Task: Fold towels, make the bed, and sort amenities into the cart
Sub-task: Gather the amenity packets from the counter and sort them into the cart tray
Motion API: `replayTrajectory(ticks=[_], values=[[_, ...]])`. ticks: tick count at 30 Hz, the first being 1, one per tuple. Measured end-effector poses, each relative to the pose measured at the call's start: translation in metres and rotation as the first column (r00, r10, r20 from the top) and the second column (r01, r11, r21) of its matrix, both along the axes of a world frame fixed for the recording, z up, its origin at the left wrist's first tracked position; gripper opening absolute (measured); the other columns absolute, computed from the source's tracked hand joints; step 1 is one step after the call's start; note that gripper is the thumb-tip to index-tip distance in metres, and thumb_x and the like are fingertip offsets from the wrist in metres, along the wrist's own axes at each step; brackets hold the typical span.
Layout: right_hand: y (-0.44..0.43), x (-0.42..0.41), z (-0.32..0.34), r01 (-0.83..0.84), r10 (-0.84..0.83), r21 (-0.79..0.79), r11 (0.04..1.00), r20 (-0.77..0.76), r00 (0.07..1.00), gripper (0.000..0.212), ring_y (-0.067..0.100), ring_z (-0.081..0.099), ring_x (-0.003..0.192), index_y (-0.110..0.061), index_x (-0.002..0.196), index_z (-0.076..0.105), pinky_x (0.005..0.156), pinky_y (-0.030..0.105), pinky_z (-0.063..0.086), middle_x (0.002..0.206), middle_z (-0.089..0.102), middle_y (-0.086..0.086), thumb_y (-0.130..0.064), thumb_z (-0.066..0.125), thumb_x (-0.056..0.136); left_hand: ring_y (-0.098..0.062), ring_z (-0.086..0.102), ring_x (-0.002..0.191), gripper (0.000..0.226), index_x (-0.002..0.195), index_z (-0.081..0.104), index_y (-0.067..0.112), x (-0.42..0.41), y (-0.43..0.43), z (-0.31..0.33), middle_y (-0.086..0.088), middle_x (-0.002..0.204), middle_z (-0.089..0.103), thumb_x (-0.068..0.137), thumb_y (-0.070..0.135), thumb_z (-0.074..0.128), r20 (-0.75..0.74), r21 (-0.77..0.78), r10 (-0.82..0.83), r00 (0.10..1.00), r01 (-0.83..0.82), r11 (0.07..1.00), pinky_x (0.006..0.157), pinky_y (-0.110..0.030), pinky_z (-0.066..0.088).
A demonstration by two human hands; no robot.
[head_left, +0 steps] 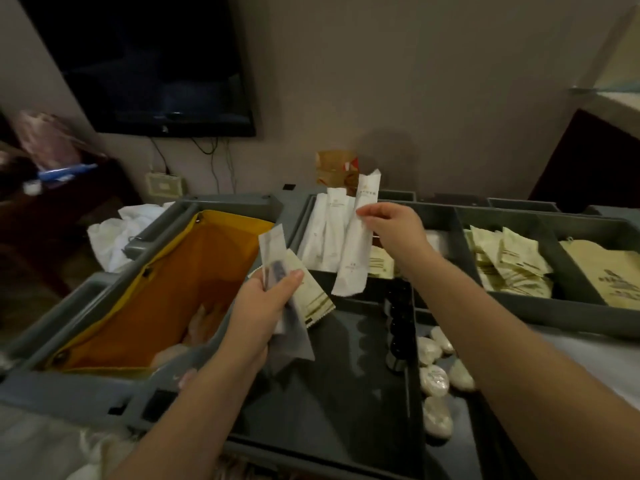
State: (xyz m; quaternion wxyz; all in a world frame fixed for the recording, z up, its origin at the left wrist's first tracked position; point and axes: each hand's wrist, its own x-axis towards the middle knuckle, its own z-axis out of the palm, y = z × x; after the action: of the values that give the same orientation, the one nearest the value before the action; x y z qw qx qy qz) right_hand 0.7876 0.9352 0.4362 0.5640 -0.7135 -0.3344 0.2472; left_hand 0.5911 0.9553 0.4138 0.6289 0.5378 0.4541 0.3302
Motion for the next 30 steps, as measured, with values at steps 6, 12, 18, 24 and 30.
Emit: replayTrajectory(ticks=[6,12,18,24,30], values=[[0.108,0.009,-0.017,0.034,-0.018,-0.136,0.99,0.115,0.993,0.036,0.014,0.057,0.077,-0.026,0.097,0.067,0.075,0.032,0.055,0.11,0.056,-0.004,-0.002,0.04,0.096,-0.028,0.062,0.103,0.032,0.119,0.058,0.021,-0.015,0.047,-0.003,-0.006,0.113,0.065,0.091,0.035,0.058,0.016,-0.08,0.064,0.998,-0.062,0.995,0.094,-0.053,0.048],[0.134,-0.003,-0.059,0.162,0.338,-0.557,0.814,0.683,0.648,0.025,0.027,0.046,0.115,-0.023,0.112,0.066,0.095,0.041,0.041,0.123,0.053,0.004,-0.027,0.048,0.095,-0.026,0.062,0.102,0.007,0.099,0.059,0.029,-0.024,0.083,-0.009,-0.005,0.106,0.066,0.094,0.03,0.055,0.061,-0.135,0.055,0.997,-0.046,0.99,0.095,-0.052,0.048],[0.103,-0.01,-0.048,0.267,0.324,-0.525,0.808,0.774,0.544,0.027,0.024,0.041,0.123,-0.025,0.112,0.064,0.102,0.045,0.027,0.122,0.056,-0.001,-0.028,0.043,0.096,-0.019,0.056,0.081,0.024,0.115,0.052,0.013,-0.016,0.107,-0.006,-0.003,0.09,0.056,0.095,0.025,0.054,0.093,-0.19,0.061,0.994,-0.043,0.981,0.066,-0.034,0.048],[0.039,-0.053,-0.002,0.039,0.123,-0.265,0.963,0.567,0.815,0.024,0.004,0.056,0.095,-0.027,0.115,0.061,0.085,0.024,0.045,0.103,0.061,-0.012,-0.035,0.045,0.098,-0.024,0.063,0.099,0.023,0.113,0.06,0.014,0.0,0.096,0.007,-0.007,0.108,0.066,0.091,0.015,0.056,0.28,-0.278,-0.068,0.958,0.149,0.949,0.087,-0.042,0.051],[-0.02,-0.078,-0.016,0.05,0.032,-0.141,0.989,0.524,0.851,0.038,-0.003,0.049,0.097,-0.04,0.12,0.045,0.081,0.019,0.046,0.104,0.044,-0.027,-0.055,0.052,0.085,-0.021,0.062,0.102,0.011,0.1,0.06,0.023,0.028,0.06,0.015,-0.002,0.106,0.068,0.091,0.017,0.058,0.317,-0.231,-0.107,0.942,0.187,0.955,0.096,-0.047,0.047]])
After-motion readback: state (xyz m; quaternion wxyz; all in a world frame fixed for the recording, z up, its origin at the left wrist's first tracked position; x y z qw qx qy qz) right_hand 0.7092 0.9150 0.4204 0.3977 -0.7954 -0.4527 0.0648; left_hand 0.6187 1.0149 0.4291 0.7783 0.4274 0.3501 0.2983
